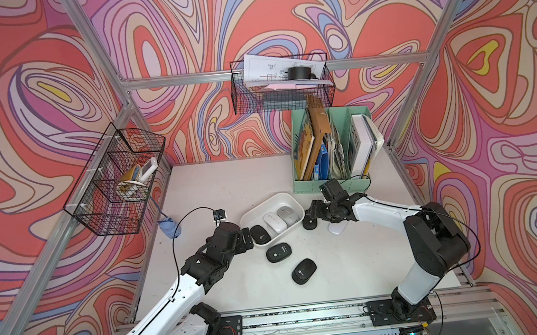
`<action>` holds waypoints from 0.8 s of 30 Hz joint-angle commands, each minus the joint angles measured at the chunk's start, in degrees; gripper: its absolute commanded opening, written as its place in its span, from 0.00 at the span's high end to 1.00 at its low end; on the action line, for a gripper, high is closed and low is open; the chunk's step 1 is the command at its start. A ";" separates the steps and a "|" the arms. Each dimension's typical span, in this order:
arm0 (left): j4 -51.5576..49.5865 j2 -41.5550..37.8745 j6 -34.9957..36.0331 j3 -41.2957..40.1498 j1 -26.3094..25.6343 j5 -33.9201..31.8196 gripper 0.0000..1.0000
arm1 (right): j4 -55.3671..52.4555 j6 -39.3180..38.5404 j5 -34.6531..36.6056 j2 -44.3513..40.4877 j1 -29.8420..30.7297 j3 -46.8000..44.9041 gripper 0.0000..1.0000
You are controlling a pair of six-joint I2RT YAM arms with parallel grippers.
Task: Put the mouse in the storage box
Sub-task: Pick up the mouse from the center of the board.
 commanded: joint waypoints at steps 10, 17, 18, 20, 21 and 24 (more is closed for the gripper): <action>4.61 -3.27 0.89 -3.36 0.50 0.34 0.01 | 1.27 2.04 -5.32 7.00 -0.34 2.60 0.35; 6.42 -5.89 1.85 -6.16 0.53 0.38 0.01 | 0.98 3.16 -6.72 10.56 -0.35 3.36 0.40; 6.44 -6.08 1.87 -6.22 0.54 0.35 0.01 | 1.18 3.33 -6.67 10.72 -0.32 3.01 0.42; 6.22 -6.11 1.92 -6.17 0.50 0.07 0.01 | 1.16 3.60 -6.73 10.85 -0.35 2.76 0.46; 6.19 -6.09 1.95 -6.18 0.50 0.09 0.01 | 1.21 3.84 -6.84 10.85 -0.30 2.64 0.49; 6.07 -5.87 1.81 -6.17 0.52 -0.03 0.01 | 1.17 4.22 -6.74 10.45 -0.34 2.45 0.55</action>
